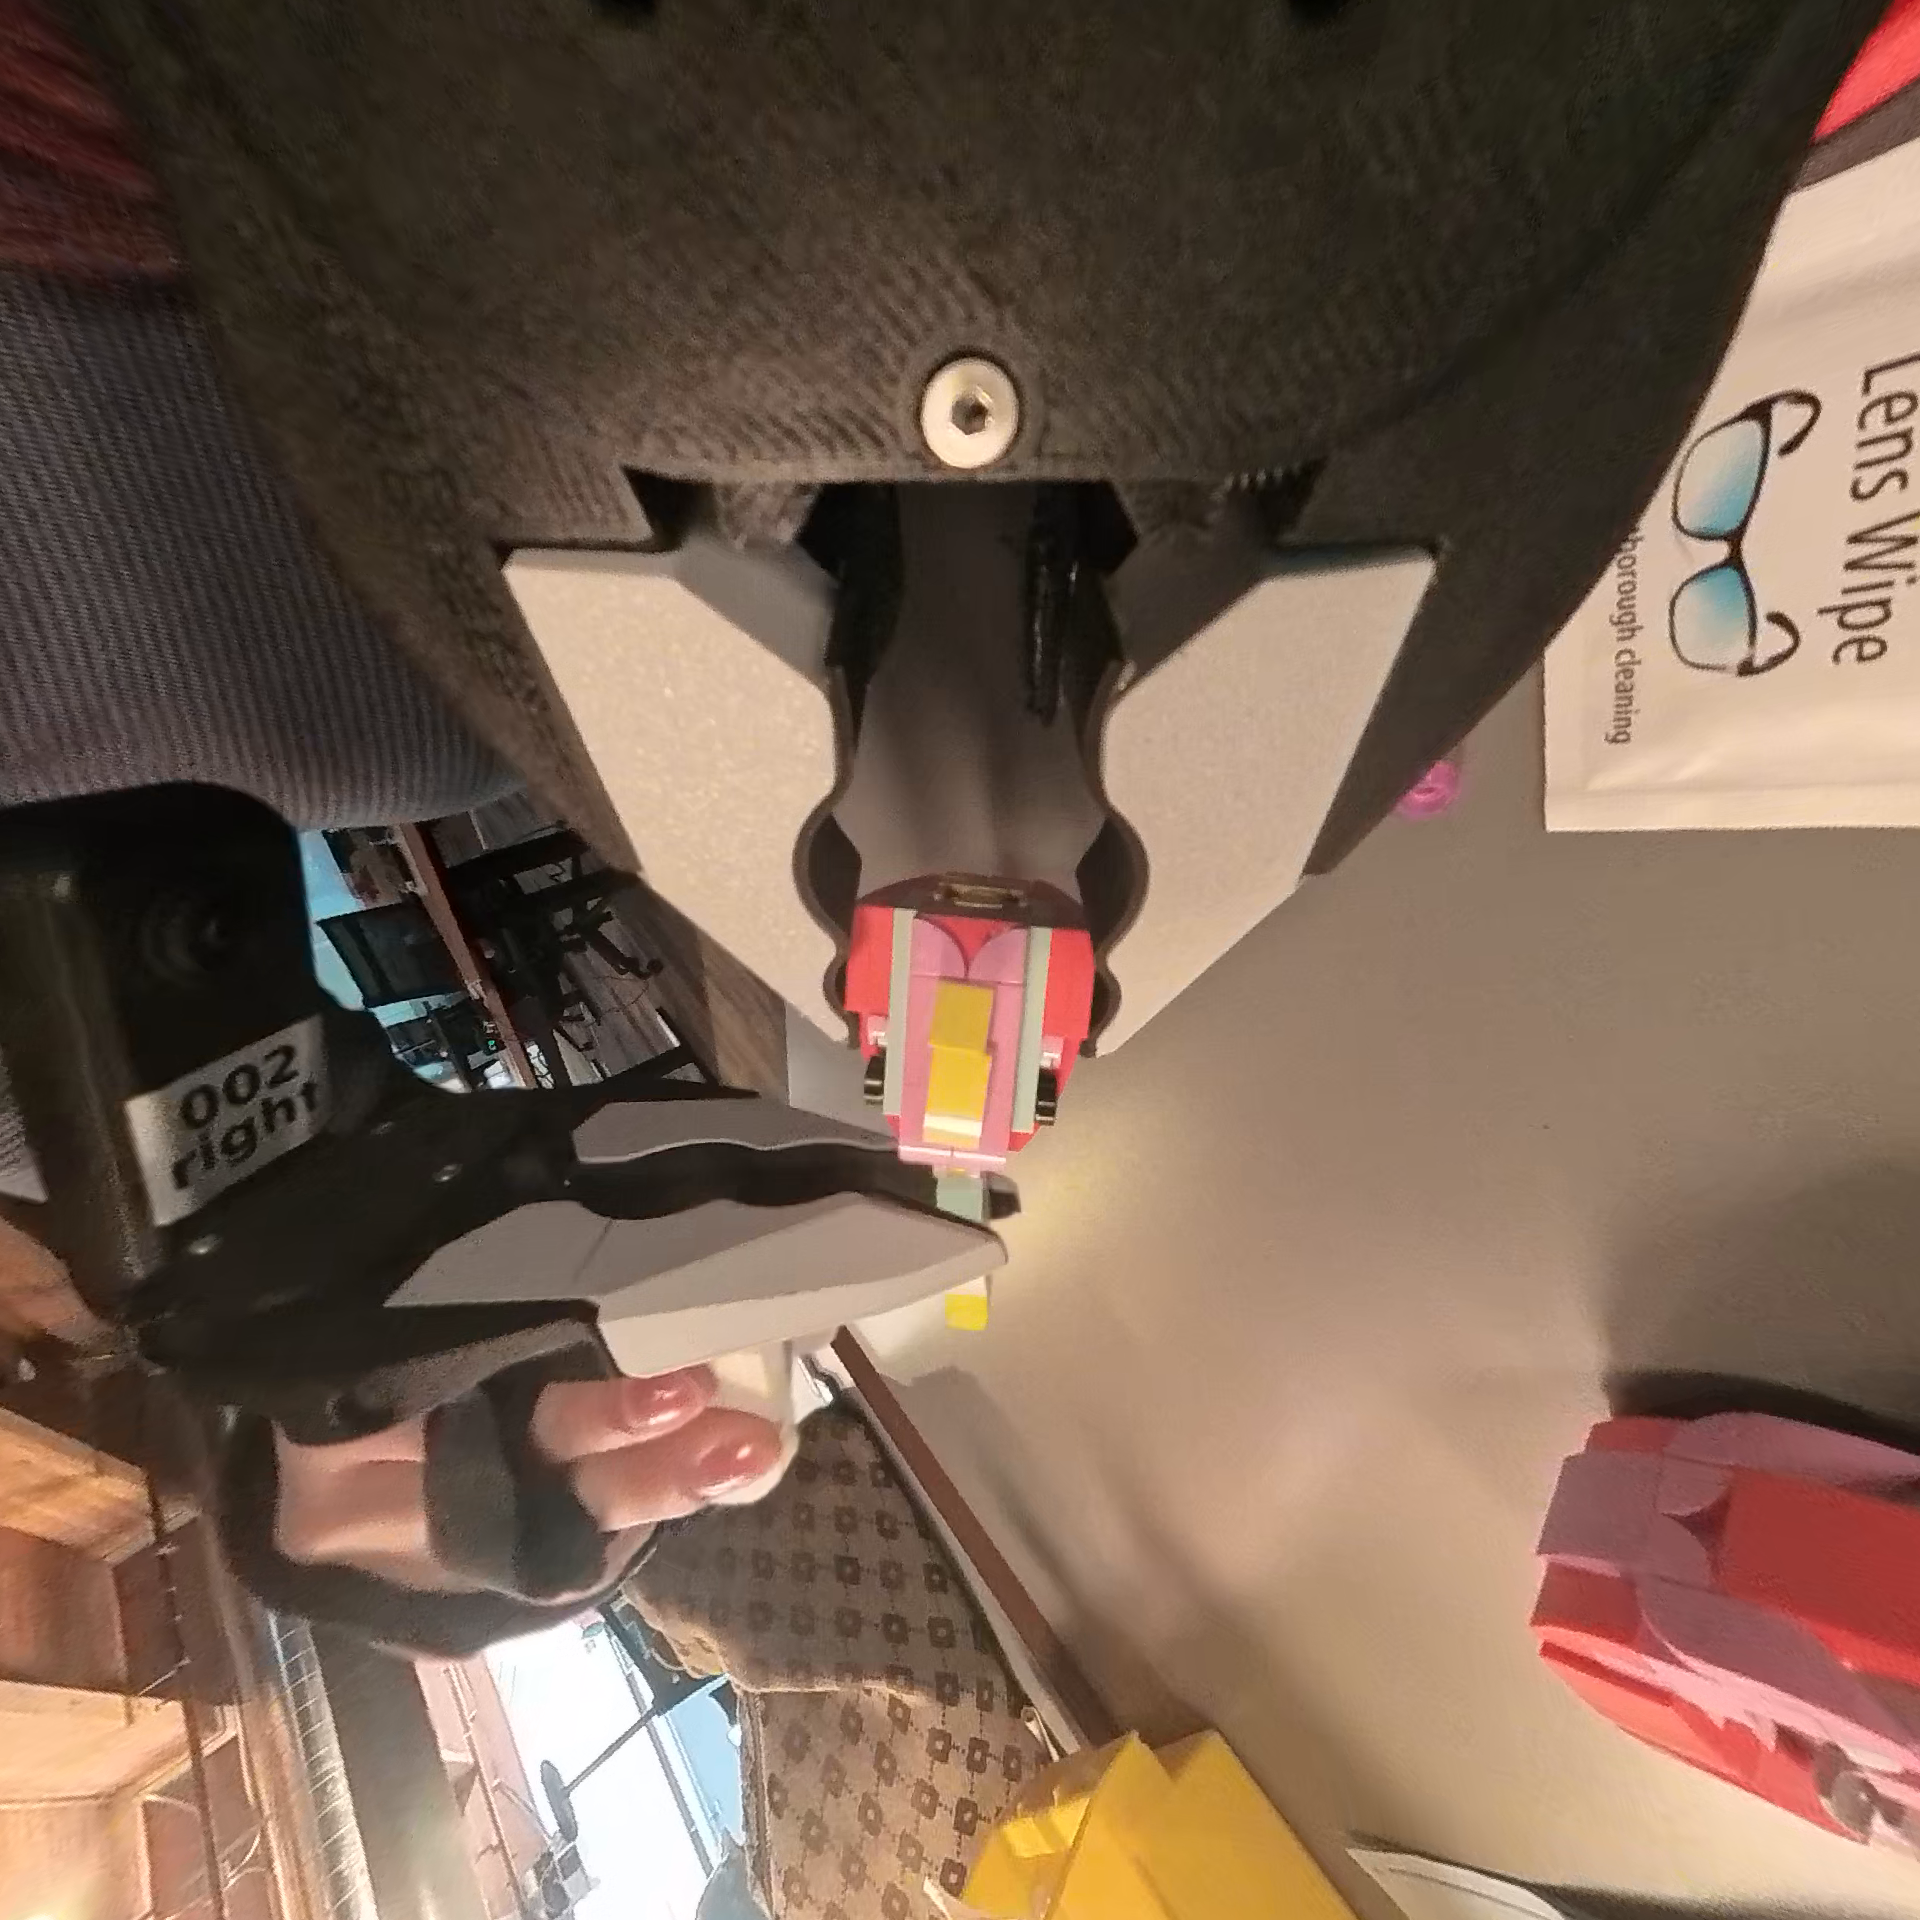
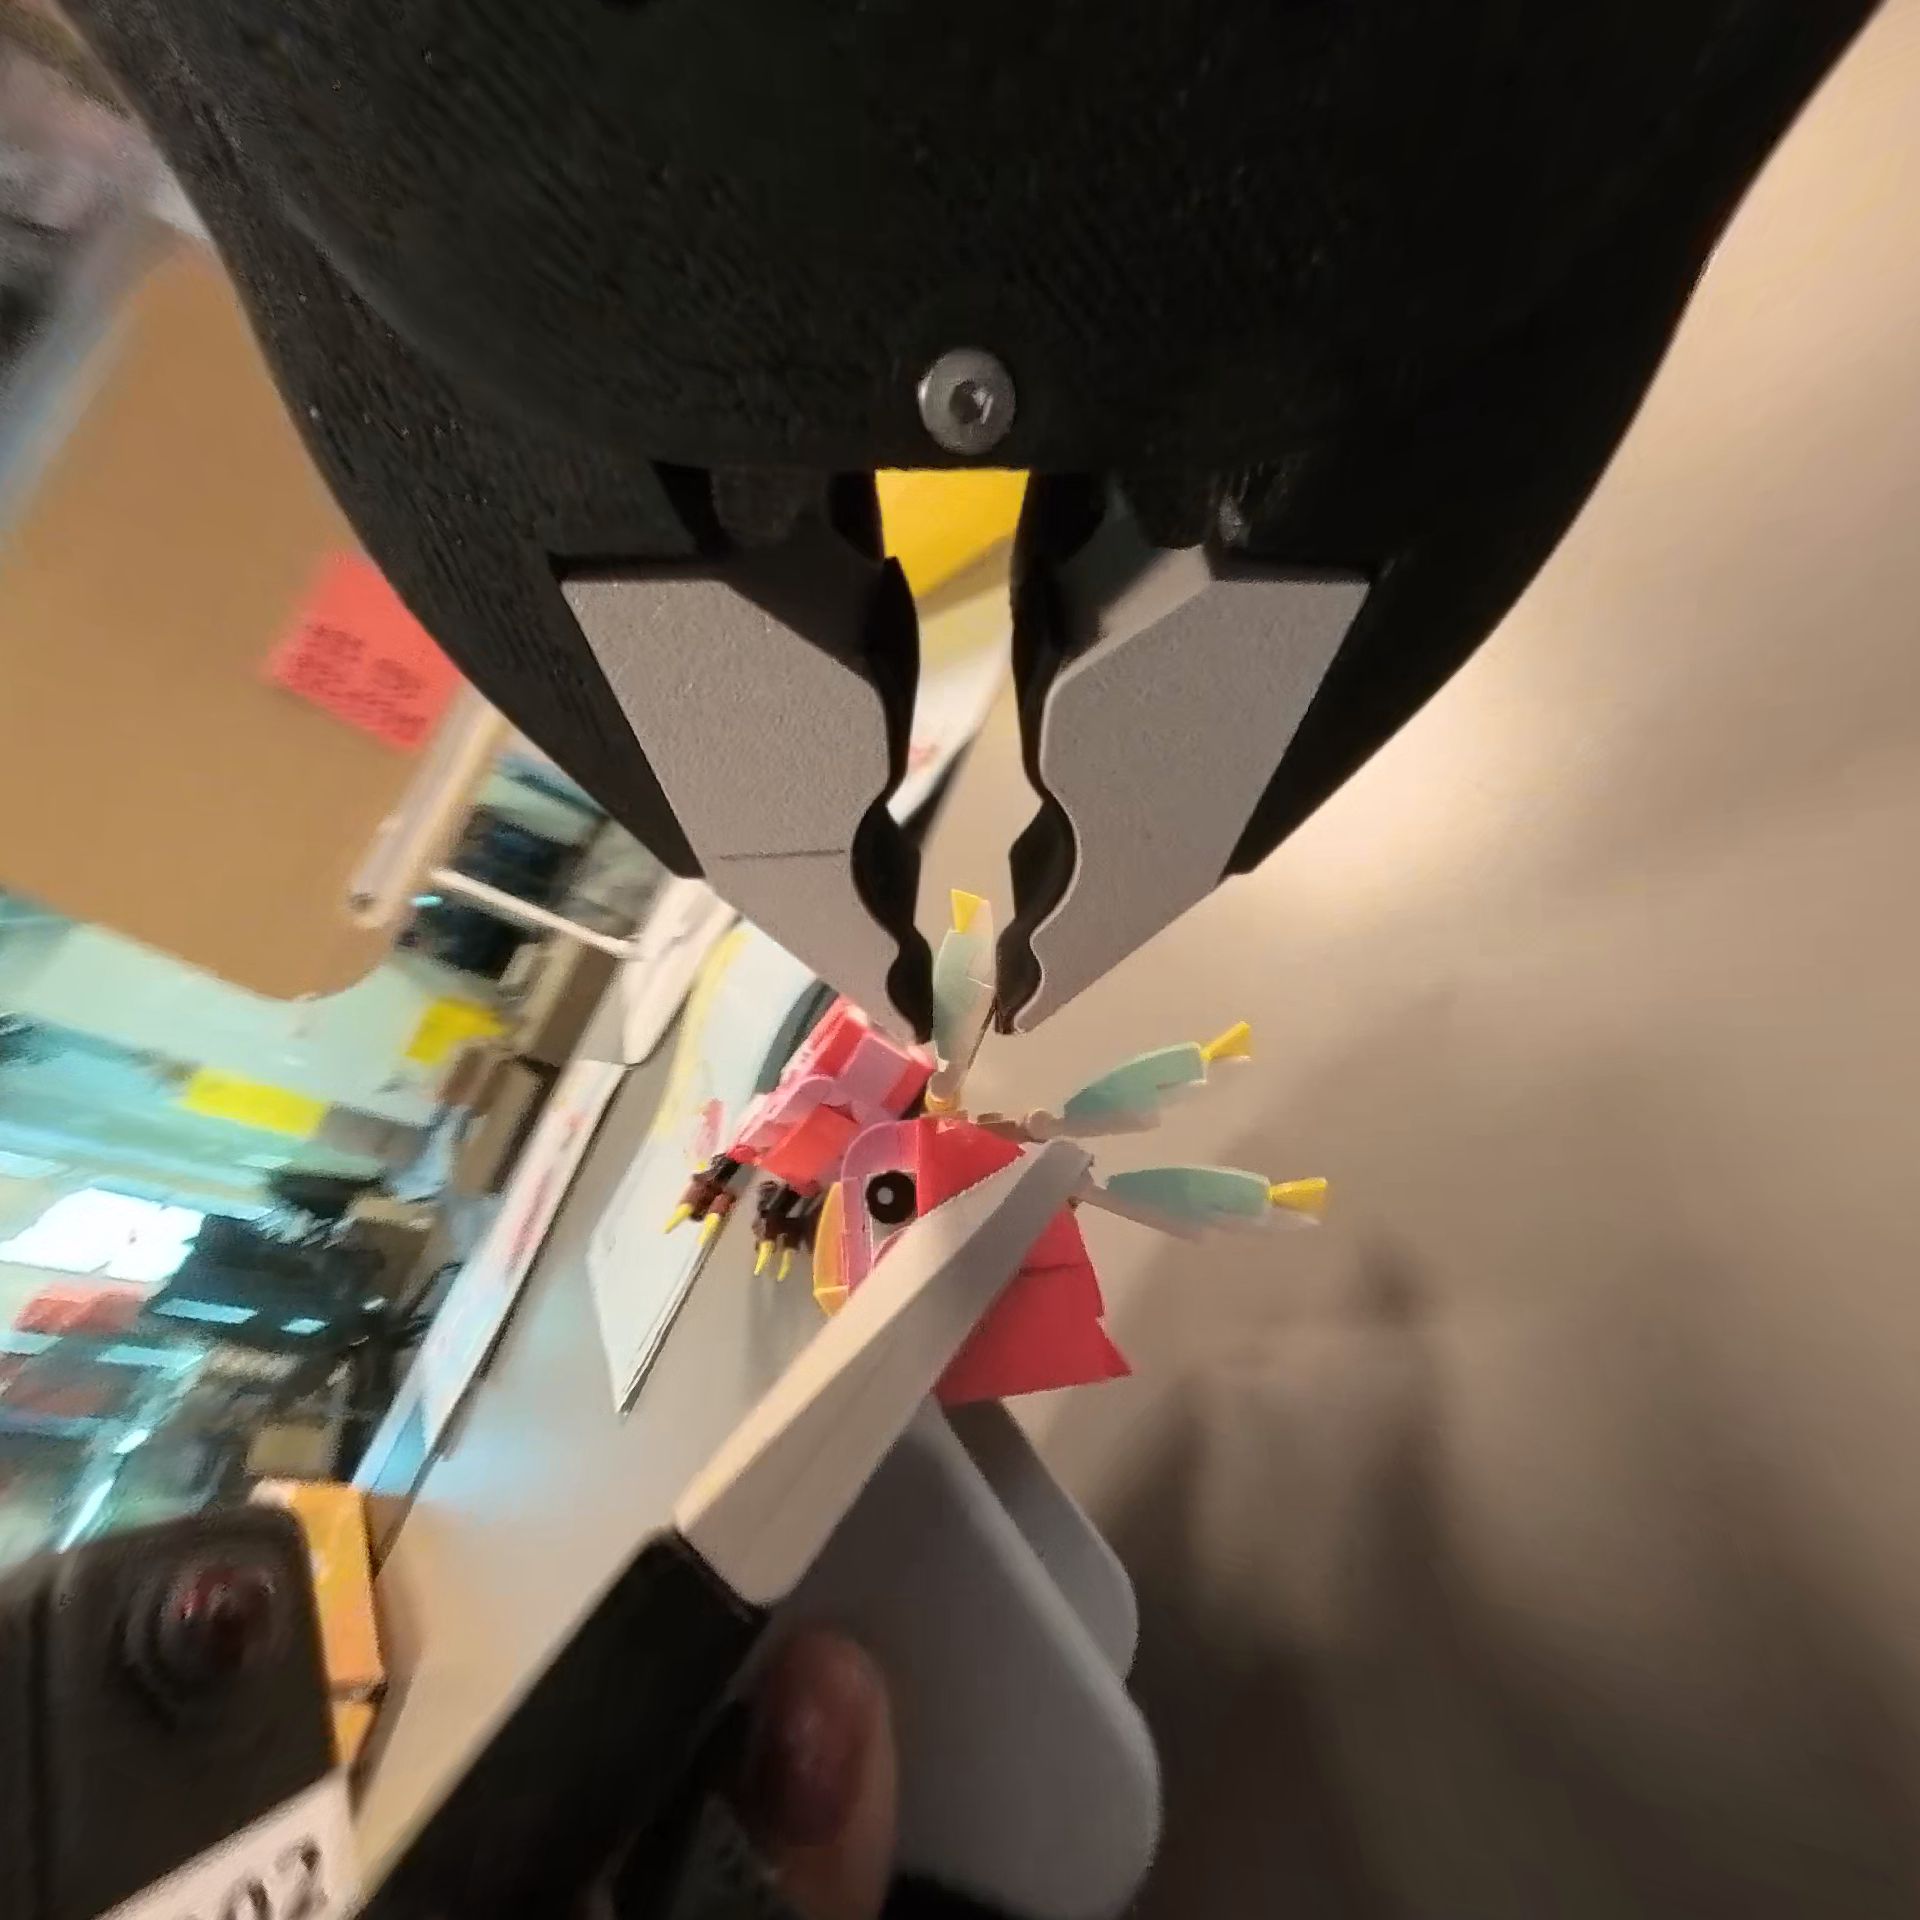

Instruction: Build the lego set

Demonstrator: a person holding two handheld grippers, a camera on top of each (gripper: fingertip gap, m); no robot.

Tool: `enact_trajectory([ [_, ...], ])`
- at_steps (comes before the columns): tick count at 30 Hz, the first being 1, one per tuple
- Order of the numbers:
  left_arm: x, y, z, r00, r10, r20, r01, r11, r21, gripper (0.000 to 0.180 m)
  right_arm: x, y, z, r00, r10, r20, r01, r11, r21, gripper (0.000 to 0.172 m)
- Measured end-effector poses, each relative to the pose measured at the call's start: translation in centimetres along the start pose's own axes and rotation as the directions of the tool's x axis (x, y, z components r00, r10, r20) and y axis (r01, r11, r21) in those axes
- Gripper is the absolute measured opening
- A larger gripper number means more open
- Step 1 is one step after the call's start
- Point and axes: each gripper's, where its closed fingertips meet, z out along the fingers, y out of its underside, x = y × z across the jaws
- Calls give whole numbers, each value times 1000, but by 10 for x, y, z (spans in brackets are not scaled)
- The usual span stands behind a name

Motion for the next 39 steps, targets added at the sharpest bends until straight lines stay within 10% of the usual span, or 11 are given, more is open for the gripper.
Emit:
enact_trajectory([
  [5,-1,7,4,996,71,47,-70,997,-41,38,3,-2,-2,978,-200,-56,199,980,-25,7],
  [17,1,-20,-7,991,115,63,-123,982,140,38,30,-1,-2,992,20,-128,-16,999,31,10],
  [19,2,-32,-14,992,114,62,-125,967,223,38,44,5,-7,976,140,-165,-132,989,61,32],
  [26,8,-59,-45,994,105,-2,-94,898,431,38,65,12,-40,706,708,14,-650,640,409,64],
  [30,13,-54,-38,993,115,-34,-92,912,399,39,52,-14,-43,828,561,14,-521,759,390,92],
  [39,24,-55,-39,983,123,-139,-52,902,429,38,62,-12,-20,805,591,-59,-555,784,280,108],
])
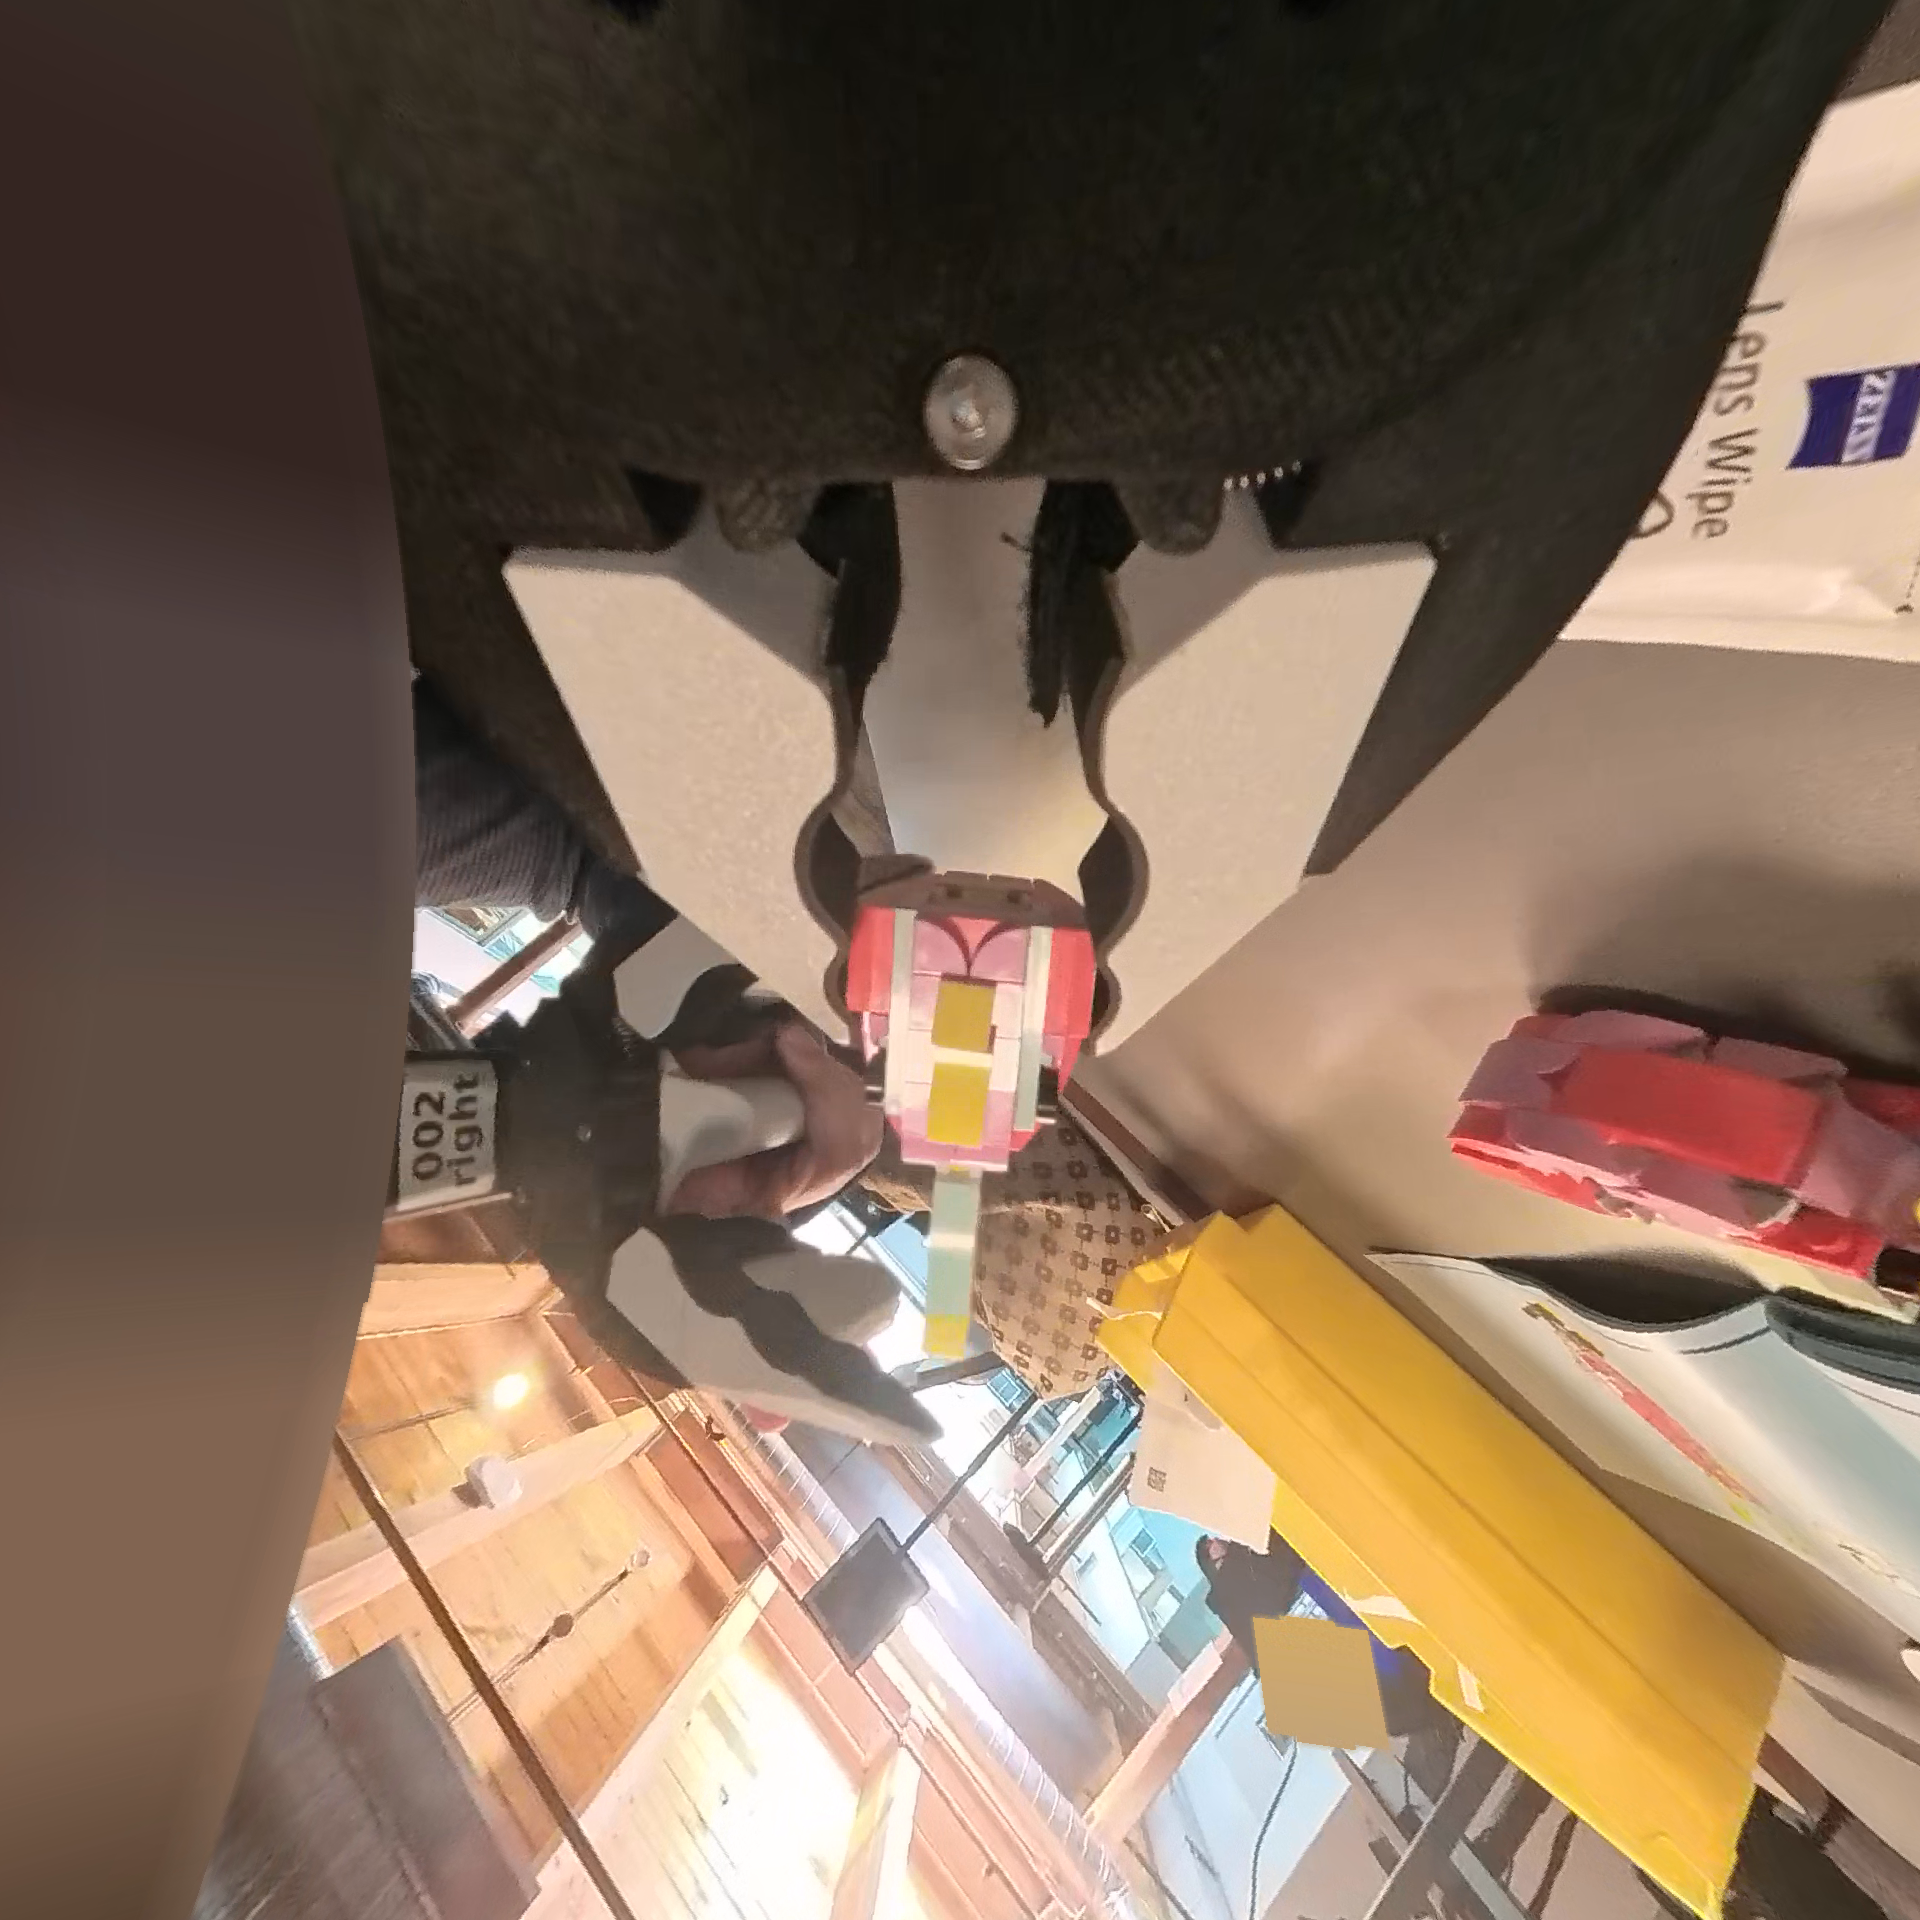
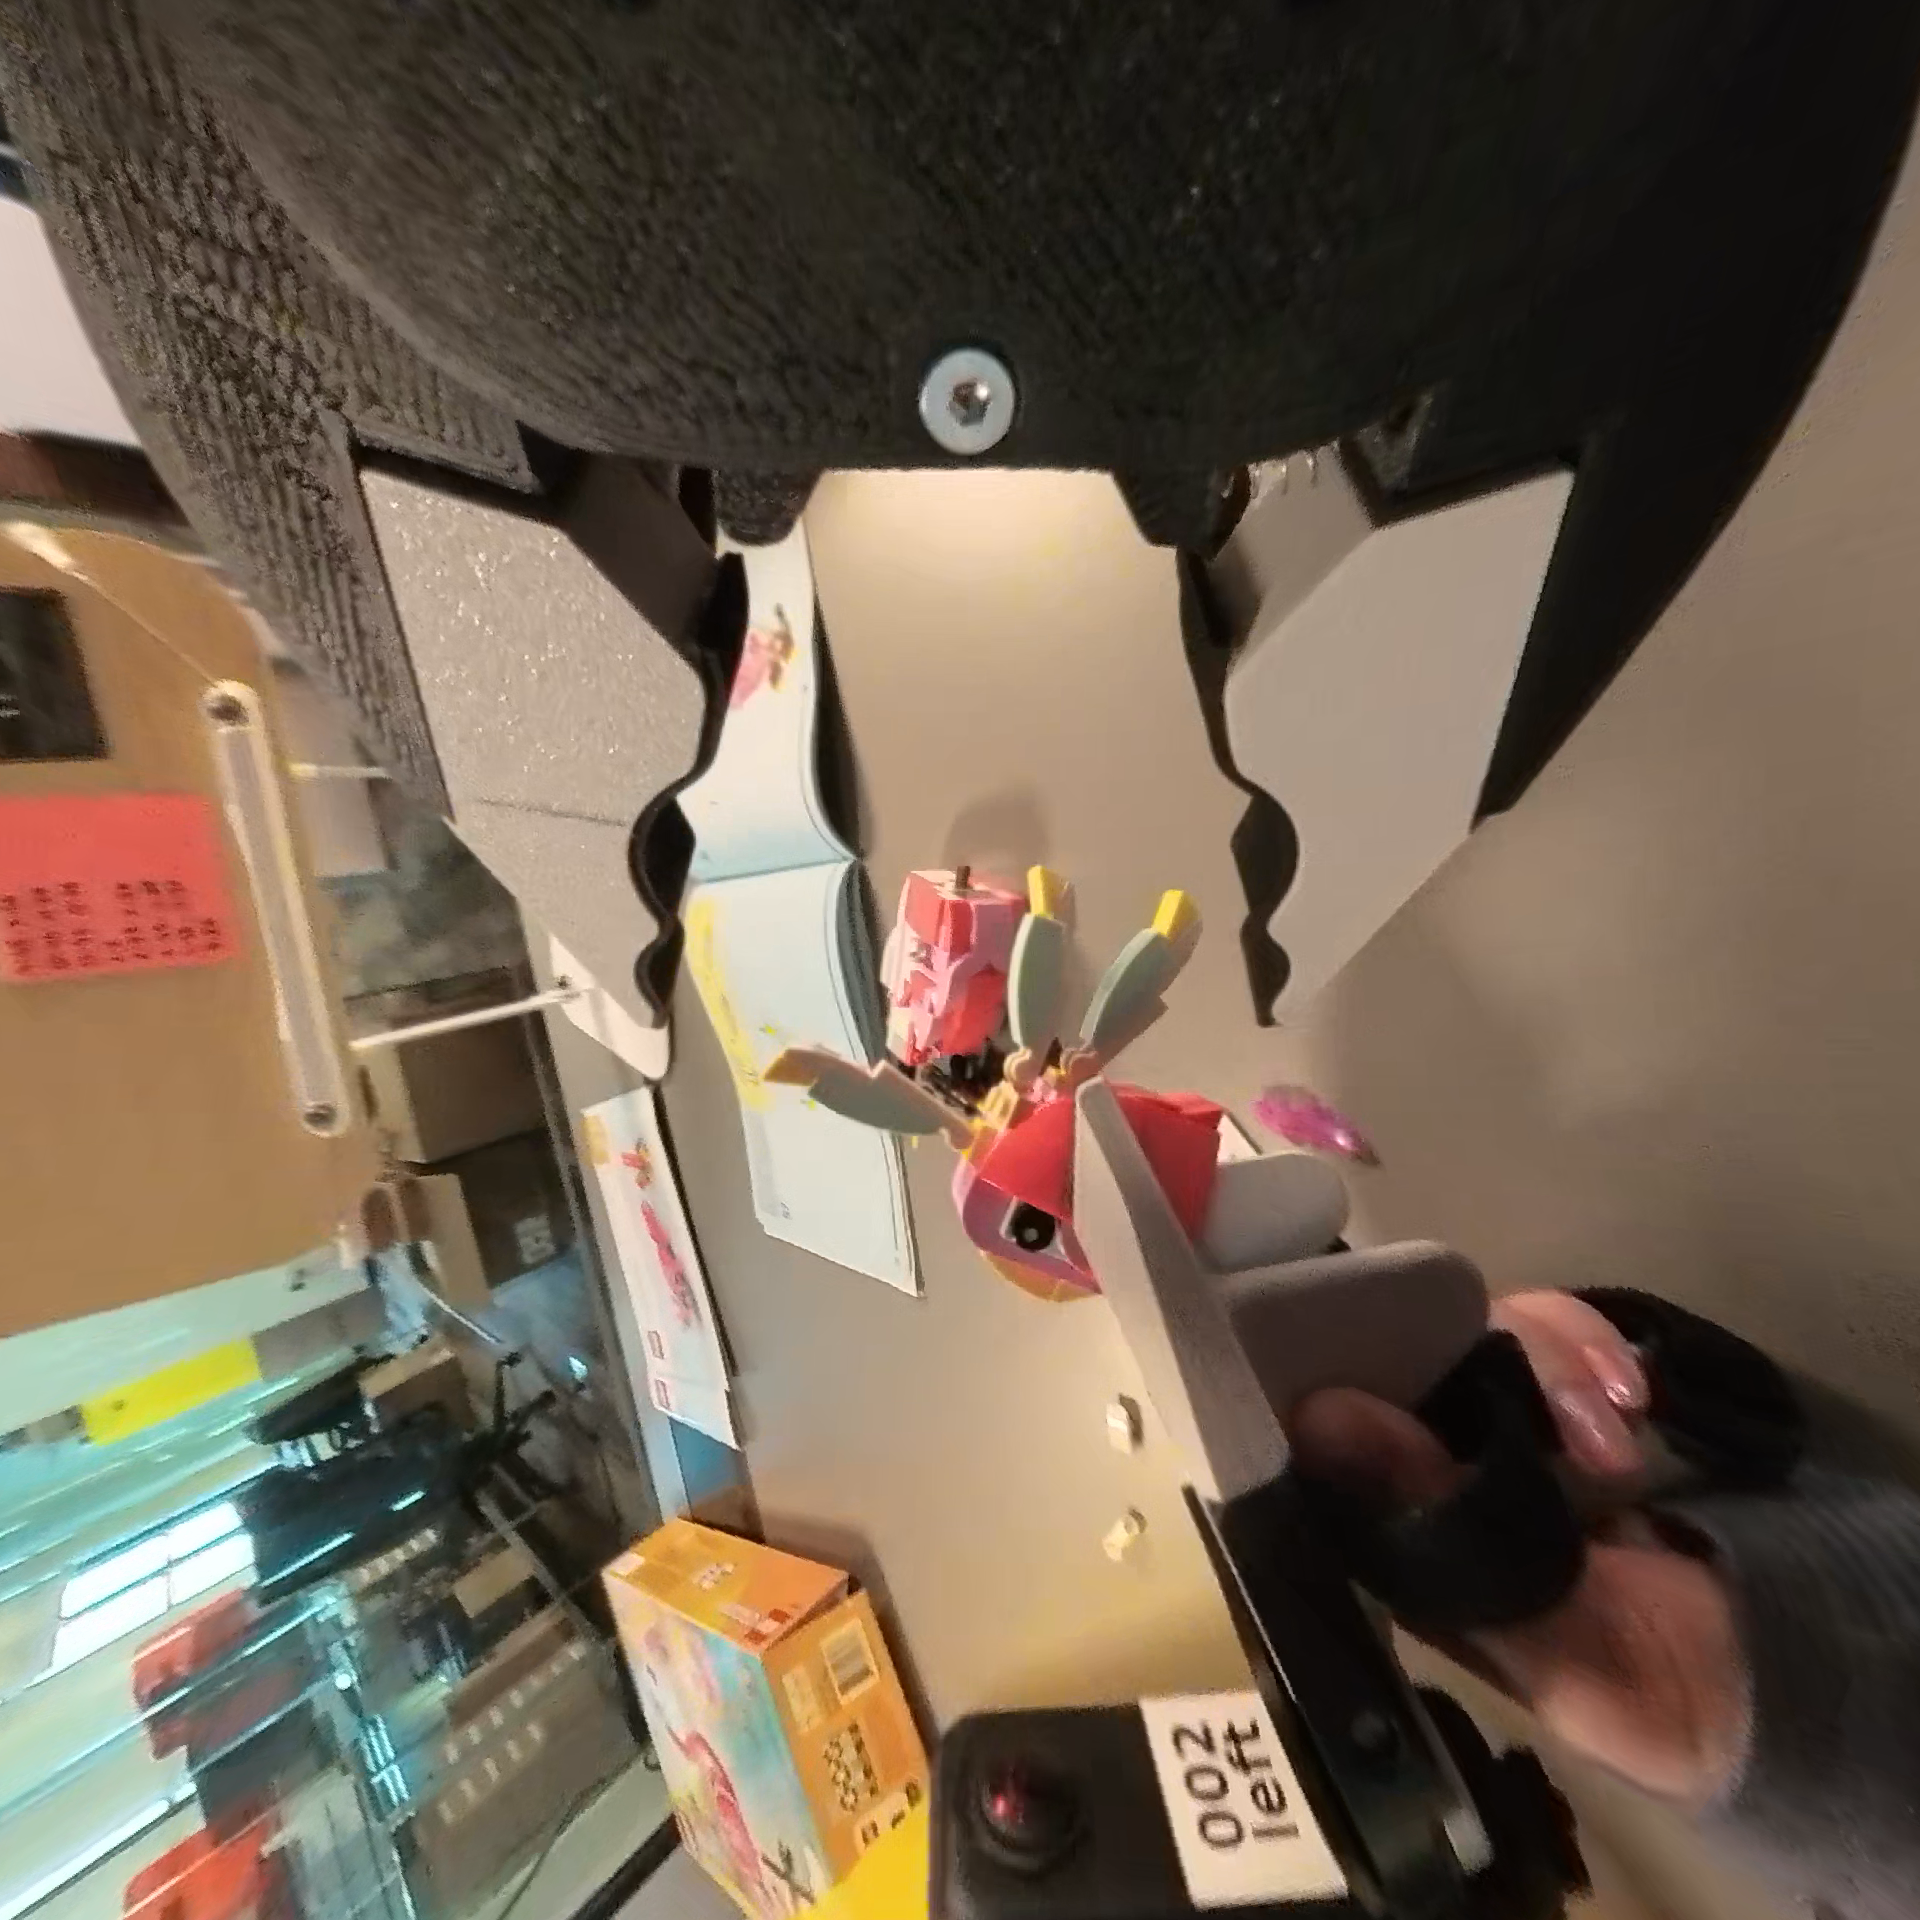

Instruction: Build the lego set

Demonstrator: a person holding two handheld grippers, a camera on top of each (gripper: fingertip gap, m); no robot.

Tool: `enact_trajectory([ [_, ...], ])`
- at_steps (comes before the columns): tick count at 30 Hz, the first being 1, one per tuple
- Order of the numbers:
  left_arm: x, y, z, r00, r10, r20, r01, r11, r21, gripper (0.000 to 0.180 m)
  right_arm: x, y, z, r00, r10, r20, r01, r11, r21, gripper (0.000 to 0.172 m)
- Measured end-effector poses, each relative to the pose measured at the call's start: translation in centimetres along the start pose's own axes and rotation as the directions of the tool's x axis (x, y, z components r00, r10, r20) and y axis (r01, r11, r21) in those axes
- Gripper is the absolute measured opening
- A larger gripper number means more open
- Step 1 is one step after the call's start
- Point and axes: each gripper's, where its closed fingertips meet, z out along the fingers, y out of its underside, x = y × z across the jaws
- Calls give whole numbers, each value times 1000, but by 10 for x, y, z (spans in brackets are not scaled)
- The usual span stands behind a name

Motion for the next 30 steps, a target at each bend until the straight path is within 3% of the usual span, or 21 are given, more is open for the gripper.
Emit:
enact_trajectory([
  [5,2,3,2,1000,11,-4,-11,1000,-19,38,3,12,7,993,-98,-64,92,991,-101,108],
  [10,0,2,1,1000,-4,0,4,1000,-12,38,18,16,1,984,-111,-139,93,987,-131,103],
  [16,-1,2,1,1000,2,7,-2,1000,-14,38,1,15,-2,998,-69,-10,68,994,-90,99],
  [24,-1,3,2,1000,7,10,-6,1000,-20,38,28,6,-13,995,78,-65,-79,997,-11,90],
  [30,-1,5,2,1000,8,12,-8,1000,-29,38,23,11,-5,998,12,-55,-16,997,-74,92],
])
